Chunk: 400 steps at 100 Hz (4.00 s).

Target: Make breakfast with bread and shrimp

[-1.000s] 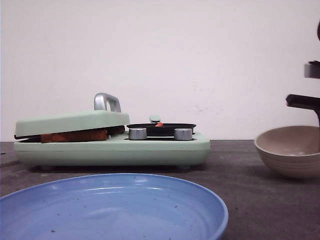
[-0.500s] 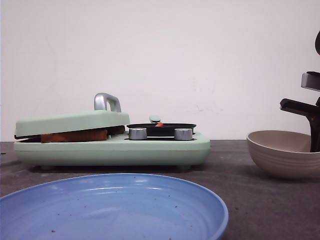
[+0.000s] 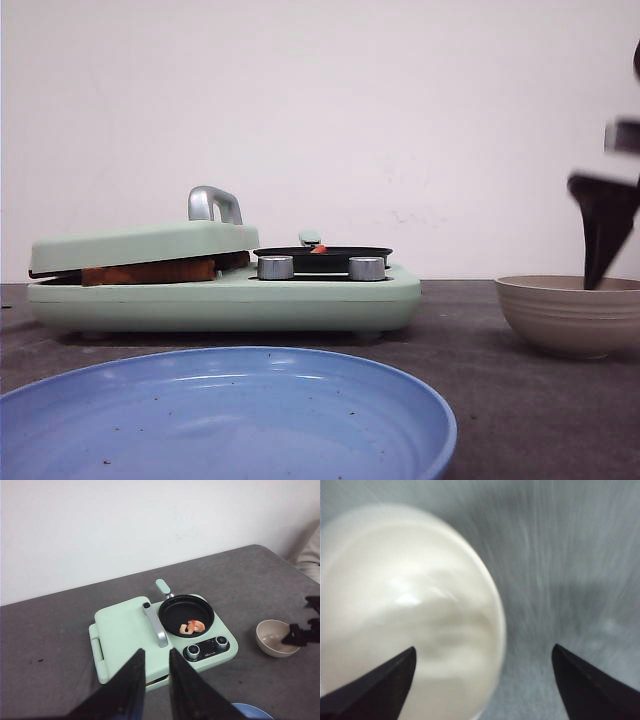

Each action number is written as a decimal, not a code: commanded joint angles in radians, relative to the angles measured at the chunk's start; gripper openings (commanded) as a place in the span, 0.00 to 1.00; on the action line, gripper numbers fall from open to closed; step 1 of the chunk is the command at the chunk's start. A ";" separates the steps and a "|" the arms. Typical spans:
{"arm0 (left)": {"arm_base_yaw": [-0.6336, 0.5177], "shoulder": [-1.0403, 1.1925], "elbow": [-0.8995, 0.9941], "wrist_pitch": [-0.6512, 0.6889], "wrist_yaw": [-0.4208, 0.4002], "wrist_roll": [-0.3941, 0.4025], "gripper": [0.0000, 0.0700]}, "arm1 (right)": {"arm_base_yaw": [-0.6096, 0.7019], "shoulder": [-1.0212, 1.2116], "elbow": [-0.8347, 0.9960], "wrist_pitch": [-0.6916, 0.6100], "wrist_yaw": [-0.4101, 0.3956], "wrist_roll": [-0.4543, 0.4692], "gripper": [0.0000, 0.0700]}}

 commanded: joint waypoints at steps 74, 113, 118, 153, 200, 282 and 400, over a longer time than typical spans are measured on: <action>-0.006 -0.222 -0.692 0.382 0.025 -0.125 0.00 | 0.024 -1.169 -0.265 0.008 0.034 -0.177 0.00; -0.006 -0.174 -0.783 0.434 0.061 -0.175 0.00 | 0.033 -1.207 -0.265 -0.063 0.049 -0.149 0.00; -0.006 -0.174 -0.783 0.431 0.066 -0.180 0.00 | 0.033 -1.207 -0.265 -0.063 0.050 -0.150 0.00; -0.006 -0.195 -0.783 0.415 0.097 -0.251 0.00 | 0.033 -1.207 -0.265 -0.063 0.050 -0.150 0.00; 0.038 -0.328 -0.792 0.477 0.093 -0.170 0.00 | 0.033 -1.207 -0.265 -0.063 0.050 -0.150 0.00; 0.623 -0.842 -1.791 1.217 0.263 -0.005 0.00 | 0.033 -1.207 -0.265 -0.063 0.050 -0.151 0.00; 0.622 -0.961 -1.967 1.176 0.142 -0.042 0.00 | 0.032 -1.207 -0.265 -0.063 0.050 -0.151 0.00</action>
